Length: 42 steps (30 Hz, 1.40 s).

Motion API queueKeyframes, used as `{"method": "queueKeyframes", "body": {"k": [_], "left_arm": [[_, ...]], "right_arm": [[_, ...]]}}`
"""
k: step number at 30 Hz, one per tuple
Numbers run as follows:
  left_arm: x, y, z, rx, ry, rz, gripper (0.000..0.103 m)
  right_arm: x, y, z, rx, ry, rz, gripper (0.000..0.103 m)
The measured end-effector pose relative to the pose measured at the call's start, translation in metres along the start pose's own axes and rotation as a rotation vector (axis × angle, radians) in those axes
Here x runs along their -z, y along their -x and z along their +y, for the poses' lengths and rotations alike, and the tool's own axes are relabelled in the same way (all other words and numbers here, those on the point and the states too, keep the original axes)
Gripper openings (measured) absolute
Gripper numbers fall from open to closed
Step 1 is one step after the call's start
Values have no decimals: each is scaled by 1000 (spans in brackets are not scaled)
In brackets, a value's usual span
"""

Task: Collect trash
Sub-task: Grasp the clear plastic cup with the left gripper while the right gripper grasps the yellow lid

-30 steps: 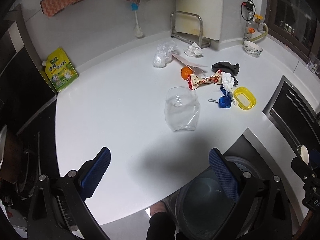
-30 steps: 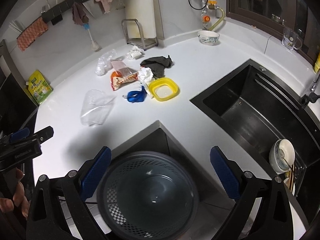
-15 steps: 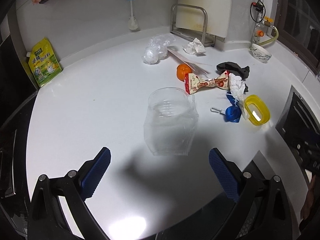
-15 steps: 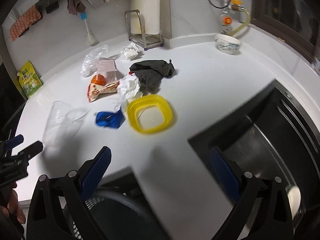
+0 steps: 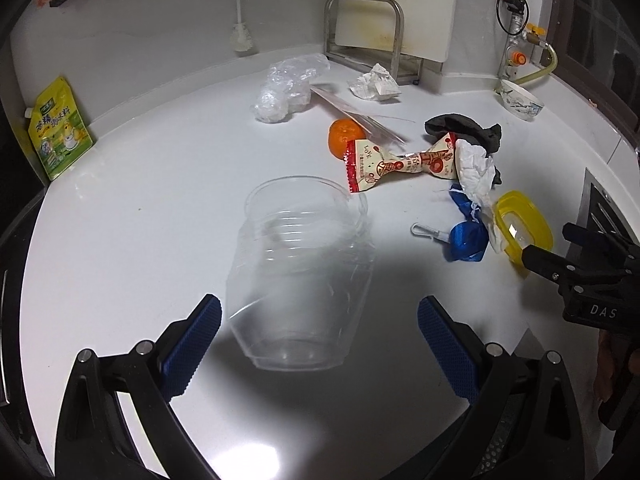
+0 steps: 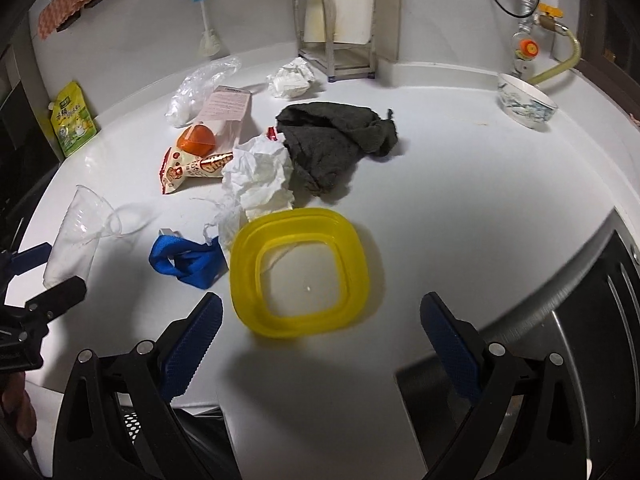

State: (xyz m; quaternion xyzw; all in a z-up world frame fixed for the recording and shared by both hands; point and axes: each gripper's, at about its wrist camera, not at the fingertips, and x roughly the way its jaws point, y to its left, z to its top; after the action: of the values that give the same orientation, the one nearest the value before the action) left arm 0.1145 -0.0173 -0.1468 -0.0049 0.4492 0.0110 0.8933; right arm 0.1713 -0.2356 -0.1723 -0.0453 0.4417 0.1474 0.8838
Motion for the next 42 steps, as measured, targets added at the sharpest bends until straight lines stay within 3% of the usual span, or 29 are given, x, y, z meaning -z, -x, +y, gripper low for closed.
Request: {"method": "queueKeyframes", "body": {"k": [19, 21, 23, 24, 34, 37, 40, 42], "left_arm": [[-8, -18, -4, 9, -16, -2, 97], [-9, -19, -3, 9, -12, -2, 97], [-9, -20, -3, 6, -14, -6, 97], [-9, -20, -3, 5, -16, -8, 97], [-14, -23, 0, 16, -4, -20, 97], [-15, -20, 2, 32, 2, -38, 94], [-16, -20, 2, 35, -13, -32, 79], [-15, -22, 2, 39, -19, -20, 77]], "right_arm": [[-14, -23, 5, 21, 78, 5, 94], [-13, -21, 6, 14, 83, -5, 90], [-12, -21, 7, 9, 88, 4, 71], [-12, -22, 8, 5, 86, 14, 69], [-7, -8, 5, -9, 24, -10, 69], [-5, -5, 2, -6, 2, -14, 69], [-1, -1, 0, -5, -21, -20, 69], [1, 1, 0, -7, -36, -22, 69]]}}
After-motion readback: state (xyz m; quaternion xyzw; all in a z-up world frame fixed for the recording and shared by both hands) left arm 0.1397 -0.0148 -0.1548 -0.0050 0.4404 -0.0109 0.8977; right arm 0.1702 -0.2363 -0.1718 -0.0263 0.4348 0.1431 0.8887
